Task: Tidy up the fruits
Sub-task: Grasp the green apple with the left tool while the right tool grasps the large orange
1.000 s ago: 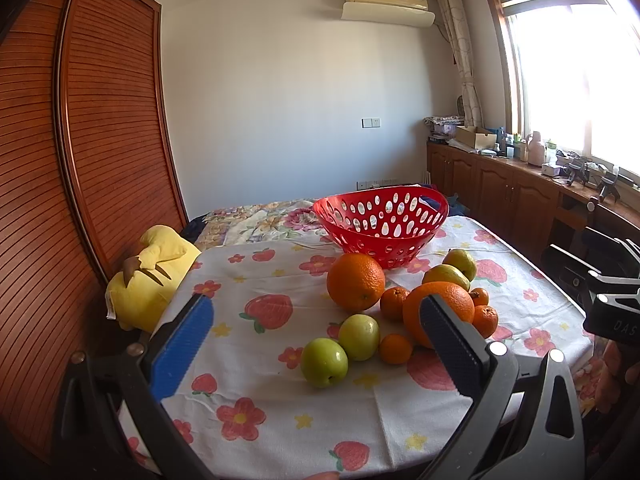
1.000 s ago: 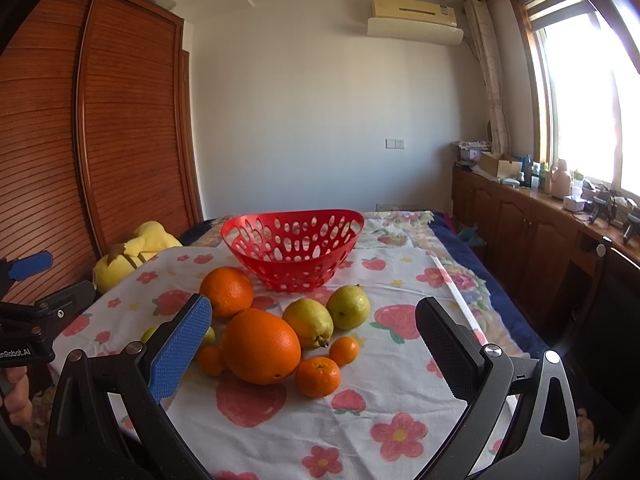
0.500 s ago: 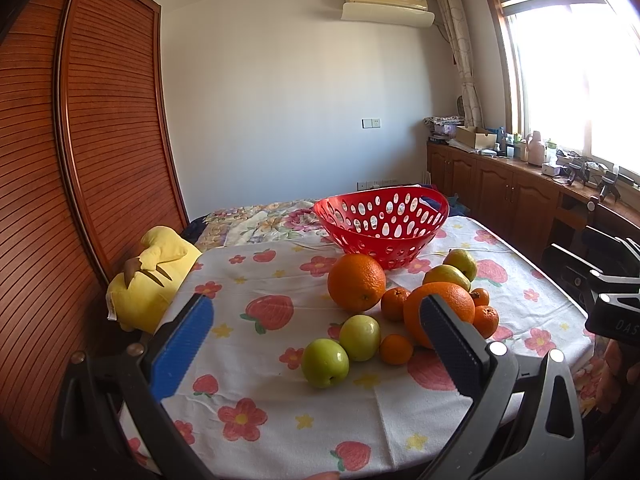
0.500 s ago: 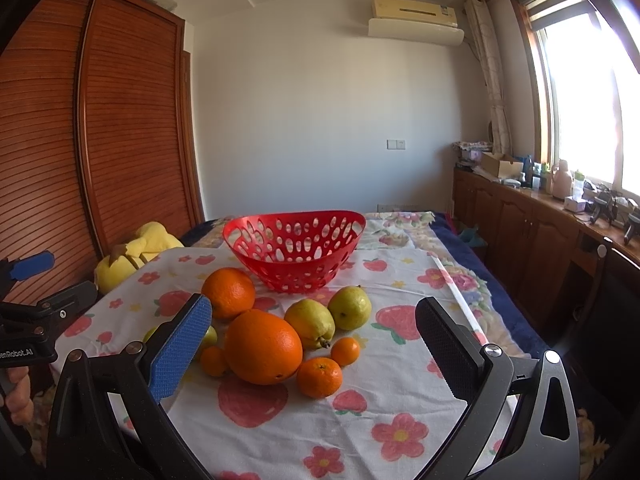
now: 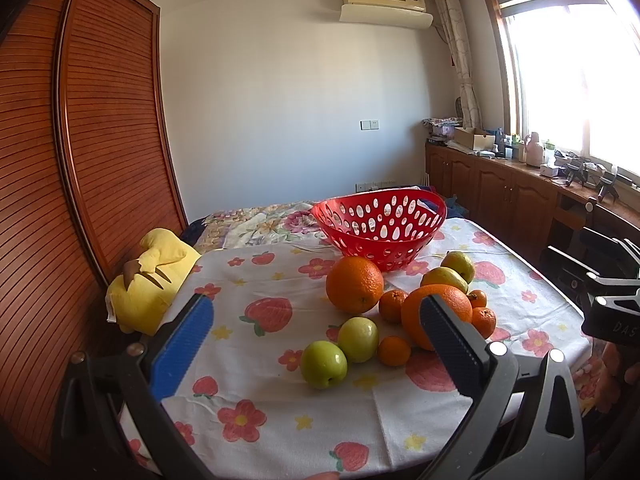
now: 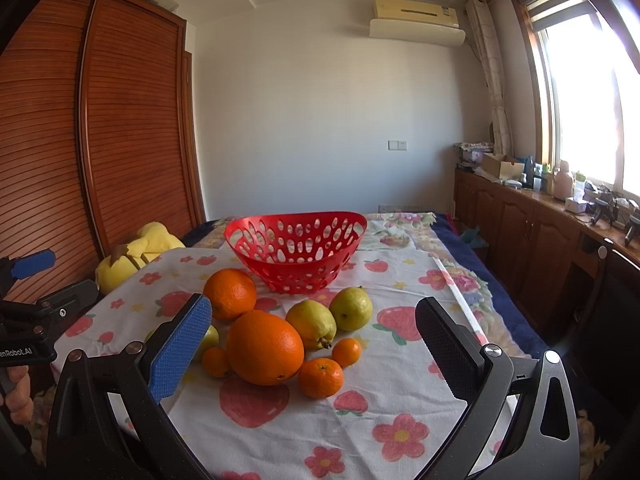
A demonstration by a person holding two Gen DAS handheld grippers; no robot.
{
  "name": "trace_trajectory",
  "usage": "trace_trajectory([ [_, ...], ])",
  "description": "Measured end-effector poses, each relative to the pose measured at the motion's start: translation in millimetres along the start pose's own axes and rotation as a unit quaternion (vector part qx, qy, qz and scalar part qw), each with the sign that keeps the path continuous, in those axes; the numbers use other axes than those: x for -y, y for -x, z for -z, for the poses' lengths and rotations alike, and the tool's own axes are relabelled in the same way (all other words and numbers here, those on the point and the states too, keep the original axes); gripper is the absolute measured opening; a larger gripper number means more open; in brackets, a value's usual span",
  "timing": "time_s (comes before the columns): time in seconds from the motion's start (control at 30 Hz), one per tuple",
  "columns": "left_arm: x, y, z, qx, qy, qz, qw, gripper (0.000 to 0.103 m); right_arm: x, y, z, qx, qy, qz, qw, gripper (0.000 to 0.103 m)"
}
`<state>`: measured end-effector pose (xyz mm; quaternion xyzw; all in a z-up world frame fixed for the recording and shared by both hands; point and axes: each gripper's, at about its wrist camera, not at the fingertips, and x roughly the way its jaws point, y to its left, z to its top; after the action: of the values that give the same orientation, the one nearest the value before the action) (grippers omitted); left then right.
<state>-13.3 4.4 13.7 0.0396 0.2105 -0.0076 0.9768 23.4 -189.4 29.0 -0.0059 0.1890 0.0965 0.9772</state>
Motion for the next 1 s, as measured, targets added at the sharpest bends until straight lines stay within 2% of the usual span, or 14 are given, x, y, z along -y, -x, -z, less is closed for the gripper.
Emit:
trace_trajectory([
  [0.37,-0.1,-5.8,5.0,-0.010,0.000,0.001,0.9999,0.103,-1.9,-3.1,1.6,-0.008,0.002,-0.005,1.000,0.103],
  [1.0,-7.9,-68.4,45.4,-0.092,0.009,0.027,0.9953,0.103,6.3,-59.5,34.1,-0.092,0.006,-0.046,0.995,0.103],
])
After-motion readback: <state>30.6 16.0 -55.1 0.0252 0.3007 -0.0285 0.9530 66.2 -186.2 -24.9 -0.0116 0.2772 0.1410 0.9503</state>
